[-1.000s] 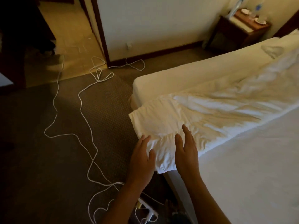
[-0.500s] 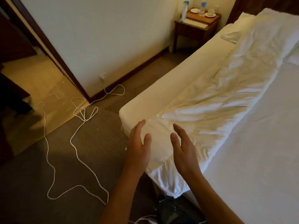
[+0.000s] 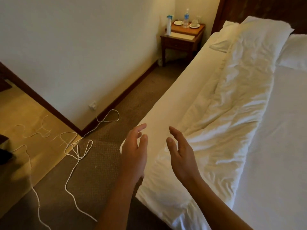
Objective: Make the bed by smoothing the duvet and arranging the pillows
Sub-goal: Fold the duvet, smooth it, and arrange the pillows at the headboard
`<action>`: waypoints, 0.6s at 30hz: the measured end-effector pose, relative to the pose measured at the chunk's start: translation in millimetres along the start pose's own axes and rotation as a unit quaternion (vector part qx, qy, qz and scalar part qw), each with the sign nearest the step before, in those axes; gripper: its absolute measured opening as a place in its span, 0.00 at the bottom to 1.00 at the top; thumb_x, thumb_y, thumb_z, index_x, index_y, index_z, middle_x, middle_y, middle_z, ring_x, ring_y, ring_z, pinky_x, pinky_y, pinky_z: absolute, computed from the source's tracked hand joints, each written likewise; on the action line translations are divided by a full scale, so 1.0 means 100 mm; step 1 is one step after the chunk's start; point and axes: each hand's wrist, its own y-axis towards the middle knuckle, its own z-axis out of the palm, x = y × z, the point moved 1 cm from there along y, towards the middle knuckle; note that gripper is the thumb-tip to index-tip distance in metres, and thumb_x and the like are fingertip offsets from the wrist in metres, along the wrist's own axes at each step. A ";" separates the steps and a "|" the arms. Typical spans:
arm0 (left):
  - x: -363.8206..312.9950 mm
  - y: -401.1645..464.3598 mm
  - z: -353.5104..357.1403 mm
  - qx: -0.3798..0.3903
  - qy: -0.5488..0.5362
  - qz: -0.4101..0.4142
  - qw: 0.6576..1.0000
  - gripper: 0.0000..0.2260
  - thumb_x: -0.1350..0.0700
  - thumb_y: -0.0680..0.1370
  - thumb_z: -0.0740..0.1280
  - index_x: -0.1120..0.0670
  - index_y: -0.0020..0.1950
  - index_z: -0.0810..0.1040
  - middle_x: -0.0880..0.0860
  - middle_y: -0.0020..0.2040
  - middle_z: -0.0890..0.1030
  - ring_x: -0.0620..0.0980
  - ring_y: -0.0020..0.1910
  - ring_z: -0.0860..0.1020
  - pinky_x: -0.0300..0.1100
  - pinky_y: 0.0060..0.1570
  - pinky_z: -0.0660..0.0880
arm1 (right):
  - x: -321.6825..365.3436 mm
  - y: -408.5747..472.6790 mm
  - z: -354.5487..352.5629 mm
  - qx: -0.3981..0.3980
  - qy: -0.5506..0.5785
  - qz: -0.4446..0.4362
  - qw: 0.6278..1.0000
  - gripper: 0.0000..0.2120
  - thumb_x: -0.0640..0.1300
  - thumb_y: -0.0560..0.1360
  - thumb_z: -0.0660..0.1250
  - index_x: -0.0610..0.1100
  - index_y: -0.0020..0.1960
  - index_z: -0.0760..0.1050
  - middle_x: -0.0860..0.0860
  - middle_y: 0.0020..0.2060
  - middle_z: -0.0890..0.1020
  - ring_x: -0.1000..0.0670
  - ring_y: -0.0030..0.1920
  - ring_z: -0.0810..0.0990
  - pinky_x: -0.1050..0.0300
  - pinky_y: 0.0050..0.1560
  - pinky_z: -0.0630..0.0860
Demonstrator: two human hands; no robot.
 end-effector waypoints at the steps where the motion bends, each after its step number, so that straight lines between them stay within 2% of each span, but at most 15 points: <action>1: 0.02 0.11 -0.05 0.009 -0.002 0.007 1.000 0.18 0.41 0.76 0.55 0.35 0.65 0.71 0.45 0.66 0.75 0.49 0.63 0.75 0.56 0.58 0.77 | 0.03 0.06 0.09 -0.012 0.003 0.002 1.000 0.26 0.62 0.80 0.53 0.55 0.76 0.64 0.59 0.72 0.70 0.61 0.71 0.67 0.55 0.72 0.66; 4: 0.08 0.46 -0.27 0.042 0.001 0.032 0.999 0.17 0.43 0.77 0.56 0.37 0.65 0.72 0.44 0.67 0.75 0.46 0.64 0.74 0.48 0.58 0.76 | 0.14 0.24 0.43 -0.042 0.005 0.007 0.999 0.27 0.62 0.79 0.53 0.55 0.75 0.64 0.58 0.72 0.70 0.61 0.71 0.67 0.53 0.73 0.66; 6: 0.14 0.71 -0.45 0.071 0.004 0.052 0.996 0.14 0.45 0.81 0.57 0.38 0.66 0.72 0.43 0.67 0.74 0.44 0.64 0.74 0.42 0.56 0.75 | 0.23 0.36 0.68 -0.069 0.006 0.007 0.998 0.26 0.62 0.79 0.54 0.55 0.75 0.64 0.58 0.72 0.70 0.61 0.71 0.67 0.54 0.73 0.66; 9: 0.17 1.08 -0.78 0.123 0.028 0.097 0.987 0.13 0.53 0.84 0.58 0.41 0.67 0.71 0.41 0.68 0.72 0.37 0.64 0.70 0.27 0.51 0.65 | 0.39 0.52 1.07 -0.131 0.011 0.016 0.991 0.26 0.63 0.79 0.53 0.57 0.75 0.64 0.61 0.71 0.70 0.62 0.70 0.67 0.55 0.71 0.68; 14: 0.22 1.57 -1.26 0.206 0.062 0.141 0.966 0.14 0.51 0.84 0.57 0.42 0.69 0.71 0.37 0.65 0.71 0.25 0.58 0.68 0.20 0.46 0.65 | 0.62 0.61 1.62 -0.206 0.018 0.059 0.977 0.24 0.63 0.80 0.54 0.60 0.75 0.63 0.60 0.72 0.70 0.61 0.70 0.68 0.59 0.68 0.67; 18: 0.21 1.99 -1.36 0.252 0.058 0.161 0.953 0.13 0.50 0.84 0.58 0.40 0.68 0.71 0.37 0.63 0.73 0.25 0.57 0.70 0.21 0.45 0.67 | 0.69 0.74 1.80 -0.260 0.008 0.084 0.962 0.25 0.64 0.79 0.53 0.60 0.75 0.62 0.60 0.72 0.70 0.62 0.69 0.68 0.60 0.68 0.66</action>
